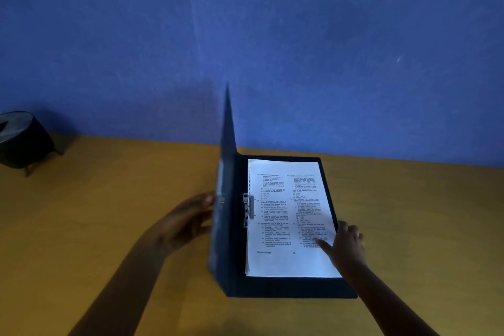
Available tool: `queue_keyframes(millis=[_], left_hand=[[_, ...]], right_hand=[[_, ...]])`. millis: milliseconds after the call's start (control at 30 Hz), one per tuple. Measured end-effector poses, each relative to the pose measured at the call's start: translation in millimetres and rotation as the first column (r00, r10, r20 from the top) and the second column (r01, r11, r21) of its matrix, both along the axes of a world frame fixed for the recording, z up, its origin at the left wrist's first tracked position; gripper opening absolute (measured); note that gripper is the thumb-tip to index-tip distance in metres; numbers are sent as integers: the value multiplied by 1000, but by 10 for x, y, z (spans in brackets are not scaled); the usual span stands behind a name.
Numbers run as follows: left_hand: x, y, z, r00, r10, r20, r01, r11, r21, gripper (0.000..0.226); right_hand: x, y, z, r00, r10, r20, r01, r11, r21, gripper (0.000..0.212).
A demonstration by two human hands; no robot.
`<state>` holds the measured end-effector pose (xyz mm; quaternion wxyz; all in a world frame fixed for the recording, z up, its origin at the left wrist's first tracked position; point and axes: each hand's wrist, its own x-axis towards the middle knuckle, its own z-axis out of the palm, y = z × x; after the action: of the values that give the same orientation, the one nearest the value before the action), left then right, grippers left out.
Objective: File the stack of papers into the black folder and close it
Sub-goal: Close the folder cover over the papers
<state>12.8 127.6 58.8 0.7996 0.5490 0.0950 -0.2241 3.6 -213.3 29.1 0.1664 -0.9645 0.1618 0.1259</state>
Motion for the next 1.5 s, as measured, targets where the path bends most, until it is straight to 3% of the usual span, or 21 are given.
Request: queue_keyframes(millis=[100,167,200,267,300,367,467,533,600,667,767,833,900,1033,1100,1233,1367,1500], left_hand=[[-151,-389,-41,999,-40,-19,41,998,46,44],[-244,-554,-168,999,-12,-45,17,994,109,39],[-286,-600,-233,999,-19,-39,26,985,169,36],[-349,-680,-278,1000,2,-20,3,962,274,33],[-366,-712,-299,1000,23,-16,-17,952,305,35],[-384,-780,-341,998,70,-10,-62,932,357,40],[-394,-858,-396,993,117,-12,-102,910,401,40],[-371,-882,-401,991,136,-15,-119,907,404,31],[-319,-886,-406,991,128,-40,-100,902,421,25],[-277,-910,-431,990,125,-71,-81,894,440,30],[-296,-1017,-524,991,87,-103,-34,901,433,46],[-358,-1101,-587,991,63,-118,-16,930,367,51],[-410,-1133,-641,987,92,-132,-53,961,270,48],[-415,-1049,-656,976,146,-164,-121,981,153,34],[-388,-971,-628,975,144,-170,-123,984,127,36],[-328,-748,-545,978,134,-159,-113,984,137,41],[-288,-384,-429,991,77,-105,-55,978,202,45],[-306,-41,-356,996,58,-71,-35,955,294,47]], right_hand=[[32,-106,-30,1000,24,-20,-23,998,60,55],[74,-217,-25,997,-77,-19,79,967,241,22],[89,-259,40,986,-155,-57,165,912,375,18],[143,-388,99,899,-375,-227,428,639,639,35],[175,-450,119,868,-395,-300,482,527,700,35],[195,-512,195,878,-352,-325,475,544,692,35],[207,-549,218,864,-336,-376,501,499,707,60],[233,-505,169,887,-322,-332,462,611,642,62],[242,-414,145,932,-279,-233,359,804,474,58],[225,-337,116,966,-180,-184,231,922,312,51],[181,-315,26,981,-125,-150,163,947,278,43],[132,-319,-29,976,-177,-130,209,929,305,53],[78,-320,-63,971,-193,-141,226,934,276,68],[-7,-313,-37,977,-173,-125,205,923,324,69],[-19,-291,16,975,-191,-112,222,852,474,66],[-53,-156,177,940,-223,-260,342,565,751,67],[-127,12,219,867,-130,-480,497,256,829,67],[-217,261,167,870,-39,-491,487,210,848,49]])
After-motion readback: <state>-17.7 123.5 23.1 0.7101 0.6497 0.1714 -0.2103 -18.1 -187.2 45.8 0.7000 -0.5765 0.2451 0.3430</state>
